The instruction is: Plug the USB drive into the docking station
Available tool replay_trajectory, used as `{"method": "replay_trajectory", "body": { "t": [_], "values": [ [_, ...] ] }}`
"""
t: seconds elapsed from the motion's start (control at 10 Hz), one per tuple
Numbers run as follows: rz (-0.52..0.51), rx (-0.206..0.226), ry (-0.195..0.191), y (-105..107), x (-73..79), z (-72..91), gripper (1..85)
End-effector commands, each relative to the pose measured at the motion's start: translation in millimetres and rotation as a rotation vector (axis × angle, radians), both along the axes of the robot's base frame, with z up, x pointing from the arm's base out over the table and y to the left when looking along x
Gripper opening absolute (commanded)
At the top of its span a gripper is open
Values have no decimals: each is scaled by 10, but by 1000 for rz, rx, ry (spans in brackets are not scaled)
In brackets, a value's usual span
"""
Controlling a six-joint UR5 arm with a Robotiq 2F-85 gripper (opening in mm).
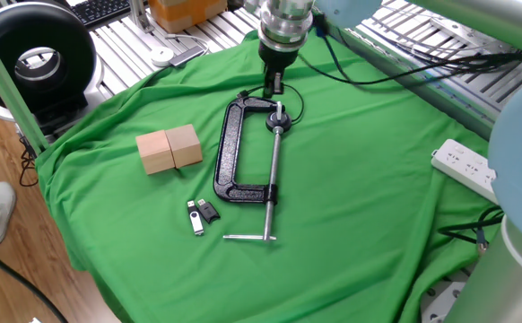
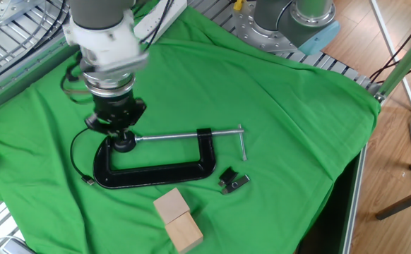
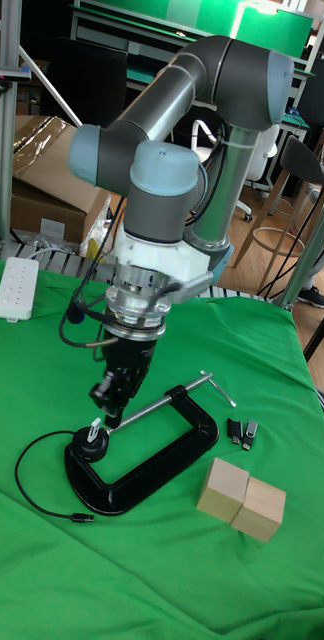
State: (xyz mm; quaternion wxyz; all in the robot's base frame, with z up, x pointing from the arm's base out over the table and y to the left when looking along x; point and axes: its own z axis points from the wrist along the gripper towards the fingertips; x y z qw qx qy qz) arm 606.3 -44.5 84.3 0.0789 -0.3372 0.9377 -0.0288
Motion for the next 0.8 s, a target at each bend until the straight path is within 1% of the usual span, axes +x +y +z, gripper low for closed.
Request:
{"method": "replay_trajectory", "body": {
  "t": [0.0,0.1,0.2,0.3,0.4,0.6,0.7],
  "values": [
    [-536,86,22,-9,-60,2,17],
    [-593,96,40,7,-102,-4,17],
    [-662,108,38,7,-96,-3,17],
    [-664,86,28,-52,-92,-3,17],
    [-647,84,24,-56,-81,-1,17],
    [-648,106,18,-9,-49,3,17],
    [-609,111,-3,3,9,13,17]
  ]
}}
